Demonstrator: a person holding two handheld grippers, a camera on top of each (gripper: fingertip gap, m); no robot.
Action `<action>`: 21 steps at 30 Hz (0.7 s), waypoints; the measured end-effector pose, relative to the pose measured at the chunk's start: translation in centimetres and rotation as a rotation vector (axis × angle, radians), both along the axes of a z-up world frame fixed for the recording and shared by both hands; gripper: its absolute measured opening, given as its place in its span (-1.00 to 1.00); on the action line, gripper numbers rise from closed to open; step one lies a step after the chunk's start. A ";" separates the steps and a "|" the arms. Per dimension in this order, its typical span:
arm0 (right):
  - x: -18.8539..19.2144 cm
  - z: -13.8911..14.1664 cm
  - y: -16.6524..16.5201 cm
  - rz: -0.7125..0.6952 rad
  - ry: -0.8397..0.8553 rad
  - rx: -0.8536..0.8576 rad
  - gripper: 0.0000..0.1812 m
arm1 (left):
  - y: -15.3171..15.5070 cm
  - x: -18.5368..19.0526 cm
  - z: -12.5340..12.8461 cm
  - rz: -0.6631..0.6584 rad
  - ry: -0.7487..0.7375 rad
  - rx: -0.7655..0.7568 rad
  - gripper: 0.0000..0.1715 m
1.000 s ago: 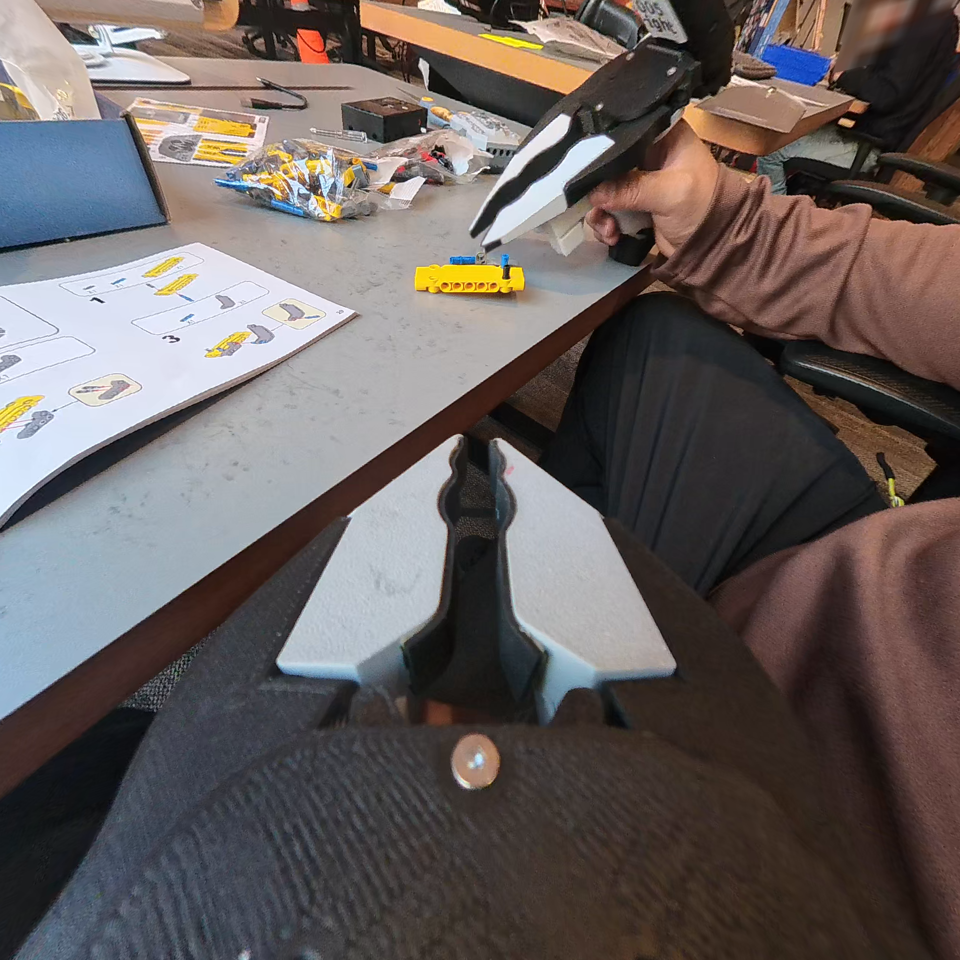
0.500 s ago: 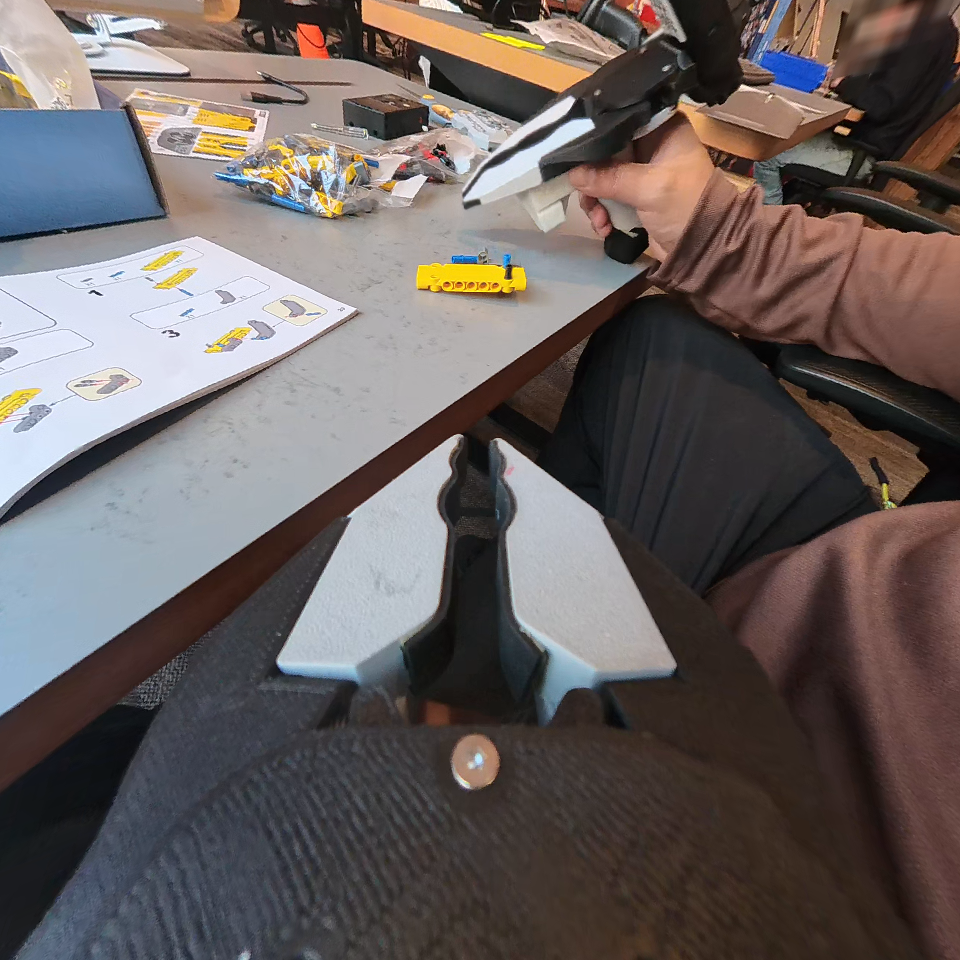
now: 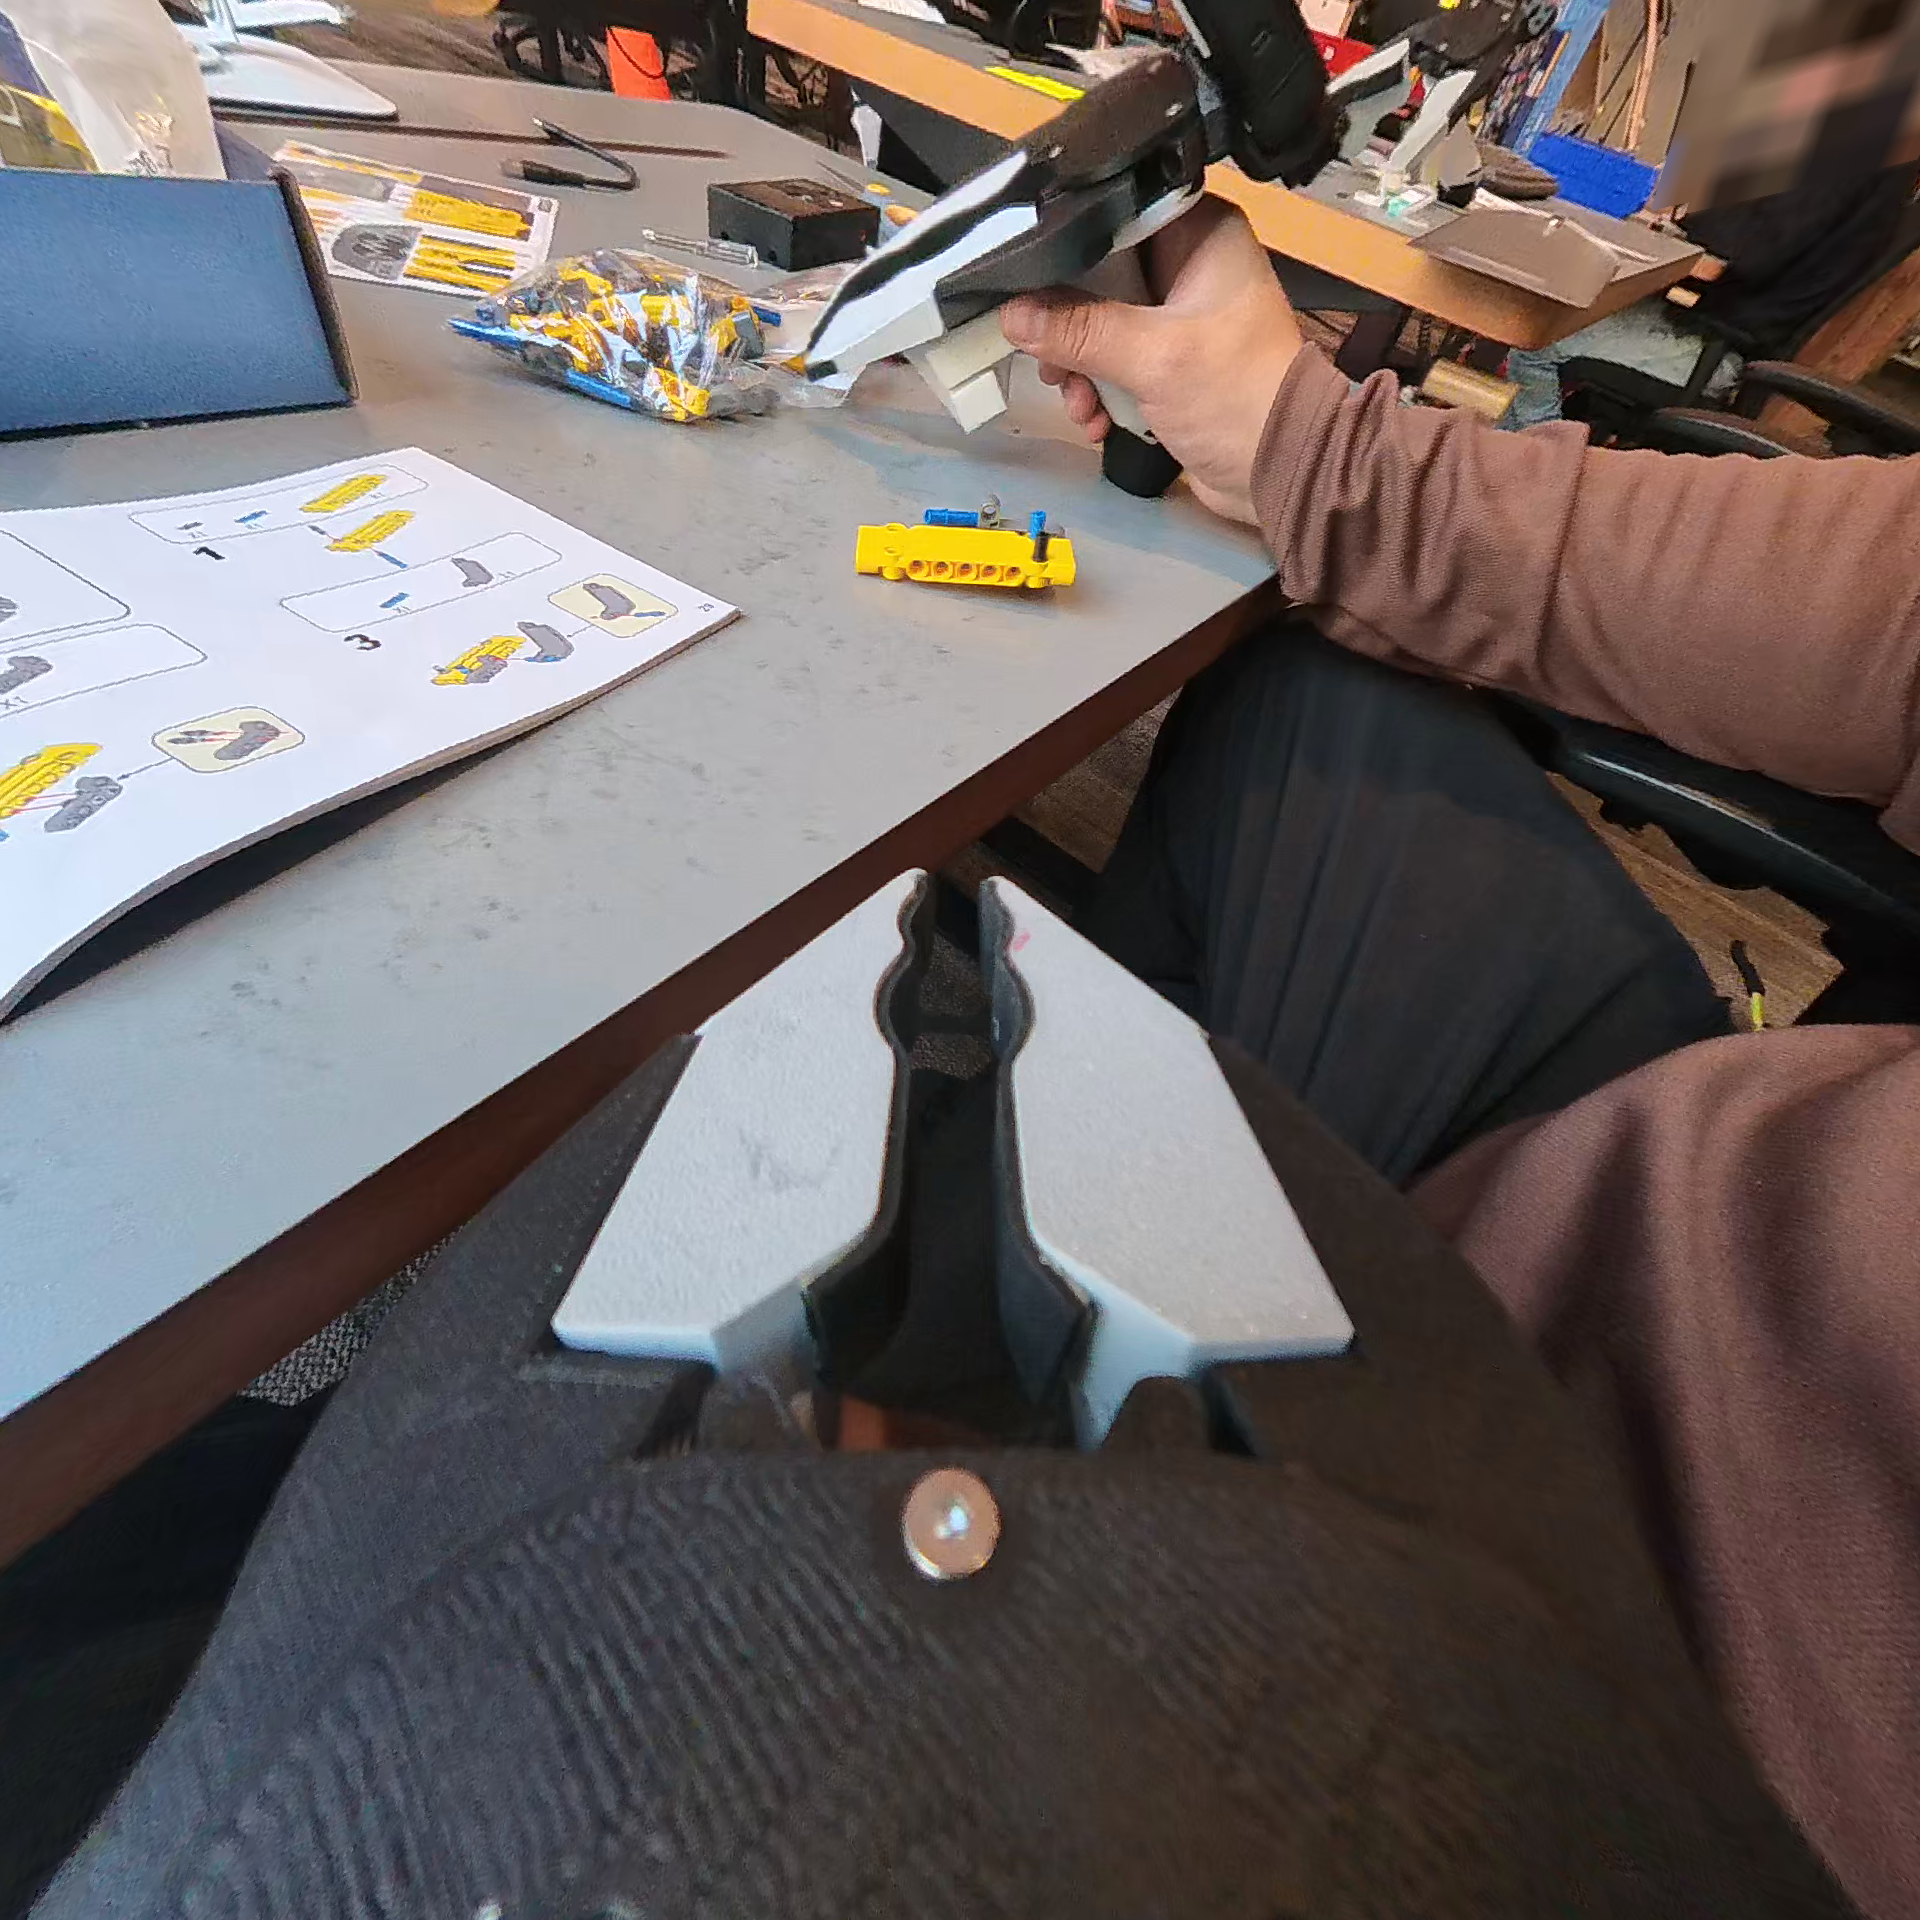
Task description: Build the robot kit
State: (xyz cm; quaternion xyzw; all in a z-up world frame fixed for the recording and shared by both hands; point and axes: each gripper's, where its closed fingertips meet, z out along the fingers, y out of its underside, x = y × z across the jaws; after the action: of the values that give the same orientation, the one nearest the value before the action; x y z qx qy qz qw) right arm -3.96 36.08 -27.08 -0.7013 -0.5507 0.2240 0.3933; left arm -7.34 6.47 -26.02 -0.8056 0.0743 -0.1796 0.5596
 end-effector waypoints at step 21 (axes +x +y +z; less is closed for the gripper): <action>0.0 1.0 -2.2 0.111 0.073 -0.021 -0.73 | -0.3 -0.1 -0.1 0.003 0.000 -0.006 -0.92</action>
State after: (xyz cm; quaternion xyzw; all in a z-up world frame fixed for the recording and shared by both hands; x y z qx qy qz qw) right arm -4.00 33.89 -26.07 -0.6653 -0.5716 0.2765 0.3927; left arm -7.42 6.21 -26.11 -0.8075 0.0726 -0.1790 0.5574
